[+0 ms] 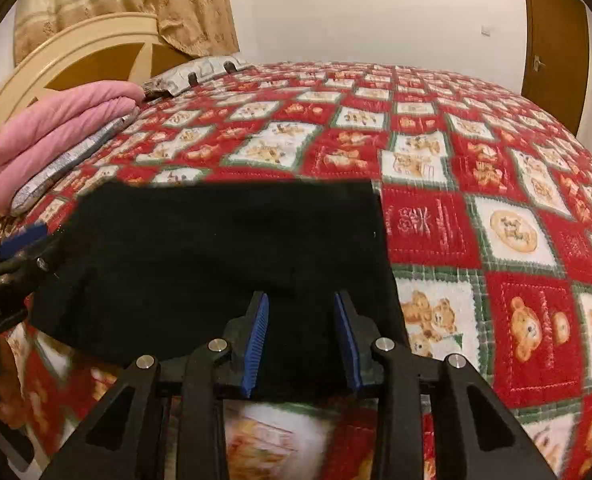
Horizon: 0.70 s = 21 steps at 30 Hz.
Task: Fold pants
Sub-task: 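Lower the folded pants onto the quilt and open both grippers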
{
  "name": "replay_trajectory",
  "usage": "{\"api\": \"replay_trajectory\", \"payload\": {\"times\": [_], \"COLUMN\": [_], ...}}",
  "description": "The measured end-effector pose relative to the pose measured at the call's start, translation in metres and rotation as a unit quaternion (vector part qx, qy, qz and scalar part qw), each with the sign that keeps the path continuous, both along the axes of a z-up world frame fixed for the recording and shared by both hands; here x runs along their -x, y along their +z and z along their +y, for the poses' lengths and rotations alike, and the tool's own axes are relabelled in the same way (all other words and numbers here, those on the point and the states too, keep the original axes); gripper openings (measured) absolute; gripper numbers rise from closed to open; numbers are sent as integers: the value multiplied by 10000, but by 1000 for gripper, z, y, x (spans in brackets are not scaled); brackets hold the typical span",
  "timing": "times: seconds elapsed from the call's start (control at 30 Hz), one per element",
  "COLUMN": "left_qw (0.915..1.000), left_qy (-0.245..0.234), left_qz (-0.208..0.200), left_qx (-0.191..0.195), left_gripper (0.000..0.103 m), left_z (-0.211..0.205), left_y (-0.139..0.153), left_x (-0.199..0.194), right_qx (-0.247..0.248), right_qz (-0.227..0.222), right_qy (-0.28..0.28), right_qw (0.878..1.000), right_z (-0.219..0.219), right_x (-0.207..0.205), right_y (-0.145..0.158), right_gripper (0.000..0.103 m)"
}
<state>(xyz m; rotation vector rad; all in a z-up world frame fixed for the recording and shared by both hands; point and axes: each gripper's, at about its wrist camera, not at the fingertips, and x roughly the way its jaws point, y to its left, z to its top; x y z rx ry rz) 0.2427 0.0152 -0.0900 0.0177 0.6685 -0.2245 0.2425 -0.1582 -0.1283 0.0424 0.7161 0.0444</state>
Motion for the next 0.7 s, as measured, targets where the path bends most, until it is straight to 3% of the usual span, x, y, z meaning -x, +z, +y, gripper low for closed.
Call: {"api": "replay_trajectory", "payload": {"times": [0.1,0.37,0.6,0.7], "left_qw": [9981,9997,9996,9993], "left_qy": [122,152,87,90], "left_qz": [576,181,224,311], "left_qx": [198,-88,-163,-175], "left_gripper": [96,102,103,103], "left_z": [10,4,8,10], "left_y": [-30,-36,-36,-34], "left_x": [-8,7,5,8], "right_qx": [213,144,415,588], "right_qz": [-38,-174,-147,-139], "right_qy": [109,143,160,184], "right_qw": [9997,9996,9989,9980], "right_z": [4,2,10,13], "right_x": [4,7,13,22], "right_y": [-2,-6,-5,-4], "right_gripper": [35,37,39,46]}}
